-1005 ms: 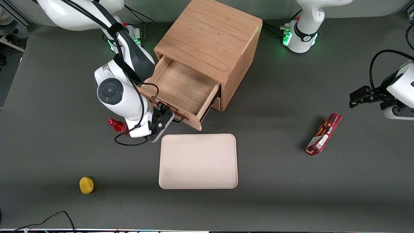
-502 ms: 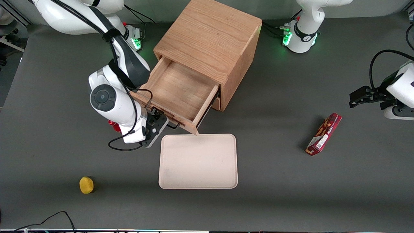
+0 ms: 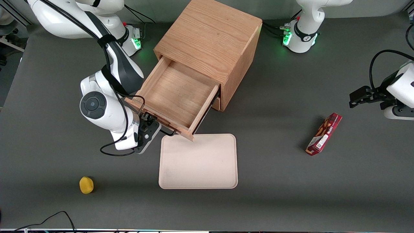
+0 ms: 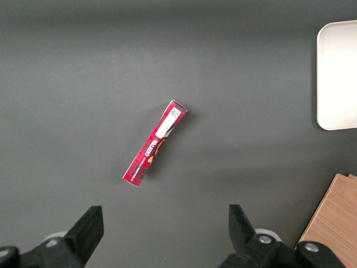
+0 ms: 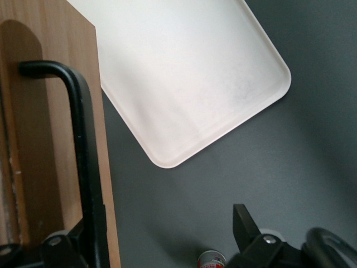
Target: Open upper drawer
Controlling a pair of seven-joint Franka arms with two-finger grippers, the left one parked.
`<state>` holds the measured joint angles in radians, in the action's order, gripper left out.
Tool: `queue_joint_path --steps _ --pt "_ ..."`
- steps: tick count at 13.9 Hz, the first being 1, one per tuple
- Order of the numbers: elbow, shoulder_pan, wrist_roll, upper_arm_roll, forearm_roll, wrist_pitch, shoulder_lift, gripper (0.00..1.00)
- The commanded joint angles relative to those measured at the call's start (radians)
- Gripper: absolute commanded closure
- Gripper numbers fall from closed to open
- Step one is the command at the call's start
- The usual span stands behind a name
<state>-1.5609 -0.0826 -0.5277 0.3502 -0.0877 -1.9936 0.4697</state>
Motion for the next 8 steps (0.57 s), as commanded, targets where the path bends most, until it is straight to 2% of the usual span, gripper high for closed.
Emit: queue_joint_path --steps 1,8 --pt "0.05 -0.002 -0.025 -0.004 -0.026 0.021 0.035 0.0" --pt "0.123 -0.003 -0.028 -0.004 -0.027 0.085 0.07 0.0"
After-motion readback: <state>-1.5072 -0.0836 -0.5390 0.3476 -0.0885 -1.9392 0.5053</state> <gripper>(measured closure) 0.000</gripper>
